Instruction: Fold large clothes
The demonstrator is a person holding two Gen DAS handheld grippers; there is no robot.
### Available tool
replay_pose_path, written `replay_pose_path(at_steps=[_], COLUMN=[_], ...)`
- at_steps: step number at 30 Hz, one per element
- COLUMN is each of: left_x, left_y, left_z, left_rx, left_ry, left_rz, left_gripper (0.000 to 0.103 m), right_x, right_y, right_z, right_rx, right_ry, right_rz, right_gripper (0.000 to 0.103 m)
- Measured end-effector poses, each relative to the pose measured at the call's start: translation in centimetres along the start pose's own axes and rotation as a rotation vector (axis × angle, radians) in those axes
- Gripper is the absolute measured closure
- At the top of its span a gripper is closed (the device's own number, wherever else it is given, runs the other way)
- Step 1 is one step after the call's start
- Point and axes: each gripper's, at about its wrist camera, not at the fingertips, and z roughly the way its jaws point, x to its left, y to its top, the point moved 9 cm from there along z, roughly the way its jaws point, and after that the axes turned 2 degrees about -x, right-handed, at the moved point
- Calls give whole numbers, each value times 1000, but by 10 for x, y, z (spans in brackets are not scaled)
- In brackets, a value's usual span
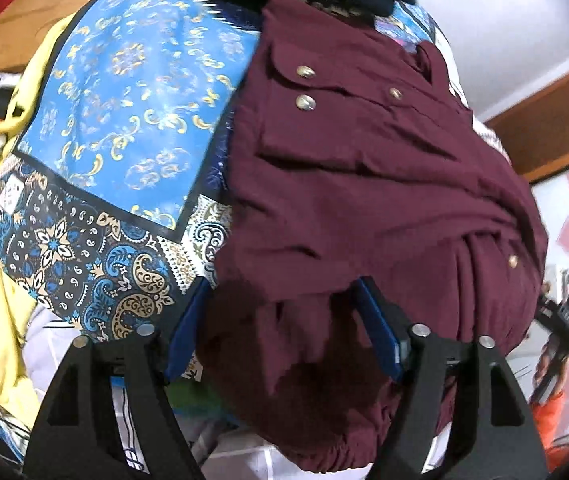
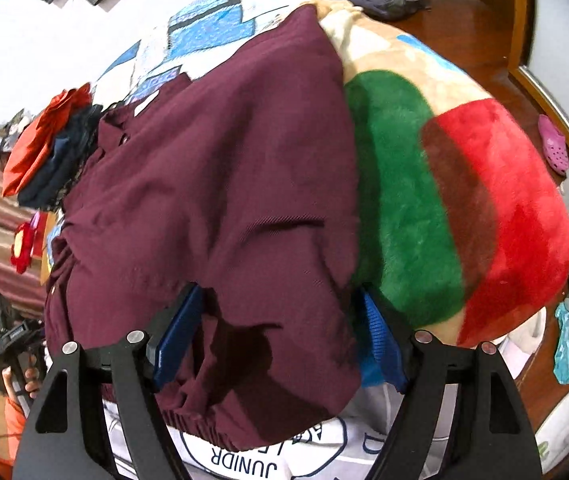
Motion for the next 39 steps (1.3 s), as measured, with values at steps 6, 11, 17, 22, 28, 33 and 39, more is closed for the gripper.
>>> replay_pose_path(at_steps=[6, 11, 17, 22, 28, 33, 39], left_x=[2, -3, -25, -50, -72, -51, -23], left_y=[1, 15, 50, 91, 154, 194, 180], left_z=[15, -1, -33, -64, -80, -26, 48], left_rx=[21, -20, -106, -175, -281, -282, -156], left_ry=[21, -3, -106, -195, -203, -44, 47], left_rz=[-18, -18, -31, -15, 41, -5, -29], left_gripper=[46, 91, 93, 97, 98, 98, 97], right_x=[2, 7, 12, 53, 87, 68, 27], right_y=[1, 3, 19, 50, 116, 168, 176], right_z=[5, -7, -29, -45, -55, -16, 52], right_rx=[-28, -60, -84, -149, -263, -281, -180], right_ry=[-47, -109, 6, 34, 36, -34, -96], right_rz=[-24, -75, -15, -124, -234, -193, -95], right_gripper=[33, 60, 92, 93, 93, 93, 93])
